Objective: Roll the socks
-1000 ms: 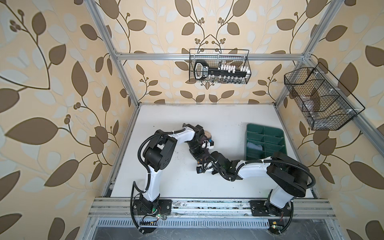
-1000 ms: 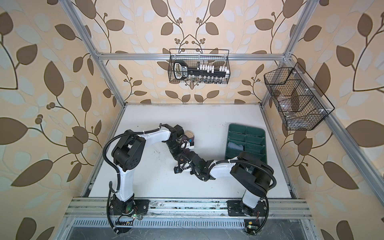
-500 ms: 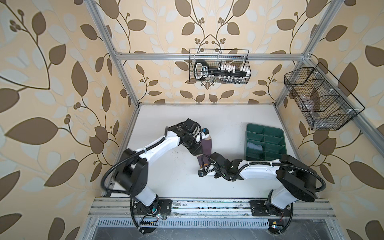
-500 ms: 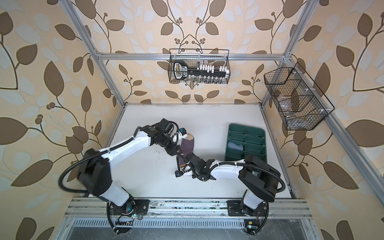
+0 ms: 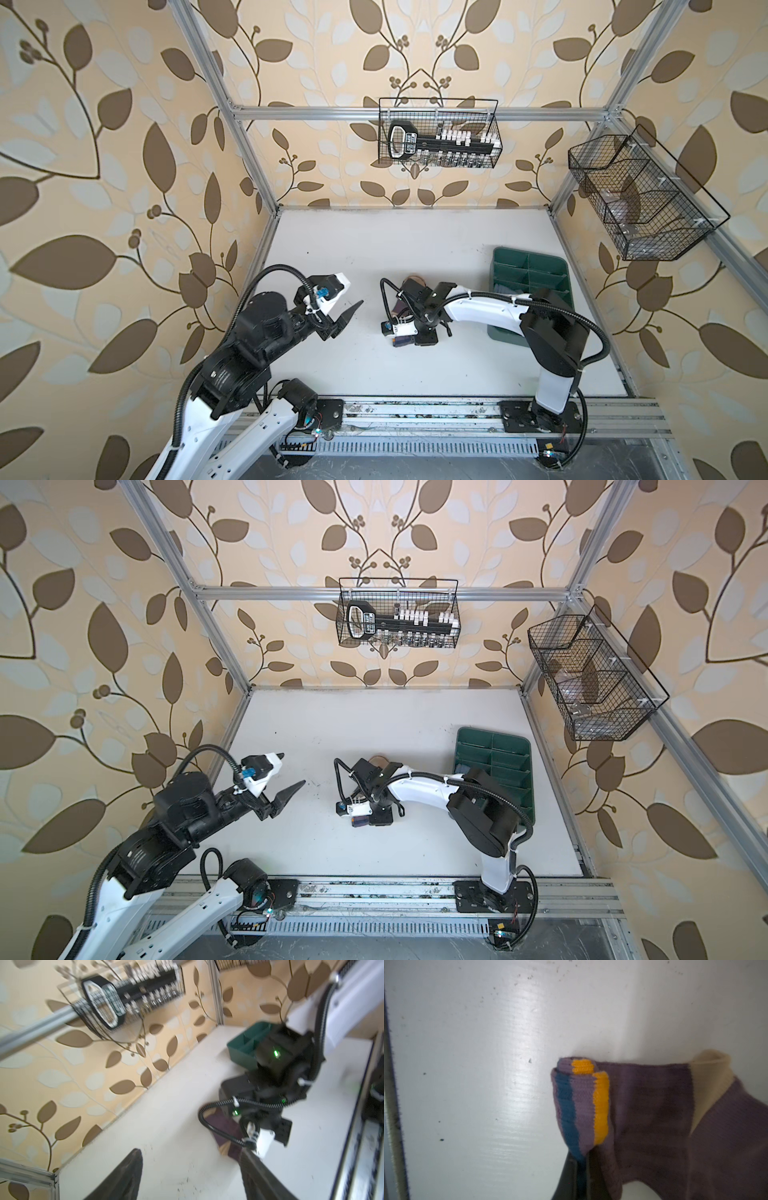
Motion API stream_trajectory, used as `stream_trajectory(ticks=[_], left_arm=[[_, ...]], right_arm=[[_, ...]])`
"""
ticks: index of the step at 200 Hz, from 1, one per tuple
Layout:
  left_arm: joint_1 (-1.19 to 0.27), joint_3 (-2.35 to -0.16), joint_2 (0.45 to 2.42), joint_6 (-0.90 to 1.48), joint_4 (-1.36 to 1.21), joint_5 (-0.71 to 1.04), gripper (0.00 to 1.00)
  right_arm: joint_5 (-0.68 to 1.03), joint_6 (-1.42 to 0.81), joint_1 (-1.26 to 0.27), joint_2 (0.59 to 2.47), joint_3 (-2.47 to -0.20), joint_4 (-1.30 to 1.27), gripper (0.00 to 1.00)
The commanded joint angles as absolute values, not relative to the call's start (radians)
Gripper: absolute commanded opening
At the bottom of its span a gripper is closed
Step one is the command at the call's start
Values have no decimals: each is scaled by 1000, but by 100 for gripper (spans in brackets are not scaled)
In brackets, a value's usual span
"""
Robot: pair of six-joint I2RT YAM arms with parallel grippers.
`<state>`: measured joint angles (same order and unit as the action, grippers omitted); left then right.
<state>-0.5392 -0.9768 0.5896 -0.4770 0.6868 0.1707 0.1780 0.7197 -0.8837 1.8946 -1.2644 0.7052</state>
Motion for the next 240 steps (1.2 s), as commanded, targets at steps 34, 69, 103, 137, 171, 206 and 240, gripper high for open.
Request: stream_trajectory(ticks=[34,69,103,137,171,206,240], left_arm=[[-871,-830,825,-681,678,-95,73],[-1109,-687,1033,-730,452,-269,71],[-1140,-663,1218,-713,303,-280,69],[-1138,-663,1407,-688,142,-440,67],[-1121,-698,1567,-641,105,-496,56],[-1114,-725,1644,-601,134,-494,28],[-1099,-824,1678,-557,321,-364,7]], right_arm=[[406,685,-787,2034,-1376,898,0],[437,692,-755,2079,-1404,907,0],[435,690,-739,2114,-1435,918,0],[452,700,-738,2123,-1443,921,0],[465,706,-732,2105,-1416,902,0],[468,707,-716,2042,-1366,851,0],[428,664,-692,1941,-1301,753,11]])
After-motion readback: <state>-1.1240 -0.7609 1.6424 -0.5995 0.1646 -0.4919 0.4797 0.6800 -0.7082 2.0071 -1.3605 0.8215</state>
